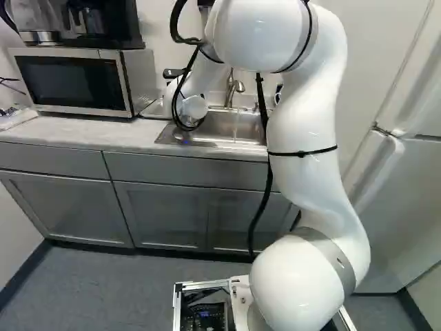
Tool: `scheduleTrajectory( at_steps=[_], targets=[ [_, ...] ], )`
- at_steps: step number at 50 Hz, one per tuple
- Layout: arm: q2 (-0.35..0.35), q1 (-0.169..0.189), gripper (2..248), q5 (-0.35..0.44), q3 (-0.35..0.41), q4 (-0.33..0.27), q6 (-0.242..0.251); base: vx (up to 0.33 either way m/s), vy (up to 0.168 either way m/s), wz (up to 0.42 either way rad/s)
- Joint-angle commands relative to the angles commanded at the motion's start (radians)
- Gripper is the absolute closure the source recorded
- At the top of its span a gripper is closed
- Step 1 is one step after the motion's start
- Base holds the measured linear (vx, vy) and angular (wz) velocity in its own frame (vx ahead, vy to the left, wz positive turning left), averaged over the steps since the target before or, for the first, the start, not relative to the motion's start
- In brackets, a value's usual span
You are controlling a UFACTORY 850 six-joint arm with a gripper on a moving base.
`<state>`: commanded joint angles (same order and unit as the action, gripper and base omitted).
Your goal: Rinse the cup and place it in the tray
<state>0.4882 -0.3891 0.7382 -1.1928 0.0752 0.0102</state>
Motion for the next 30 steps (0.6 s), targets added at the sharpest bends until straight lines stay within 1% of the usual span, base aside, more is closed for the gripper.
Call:
scheduleTrajectory(
  at_steps=[30],
  targets=[
    [0.0, 0.0, 125, -0.006, 0.0, 0.0, 0.0, 0.0, 0.0, 0.0]
  ],
)
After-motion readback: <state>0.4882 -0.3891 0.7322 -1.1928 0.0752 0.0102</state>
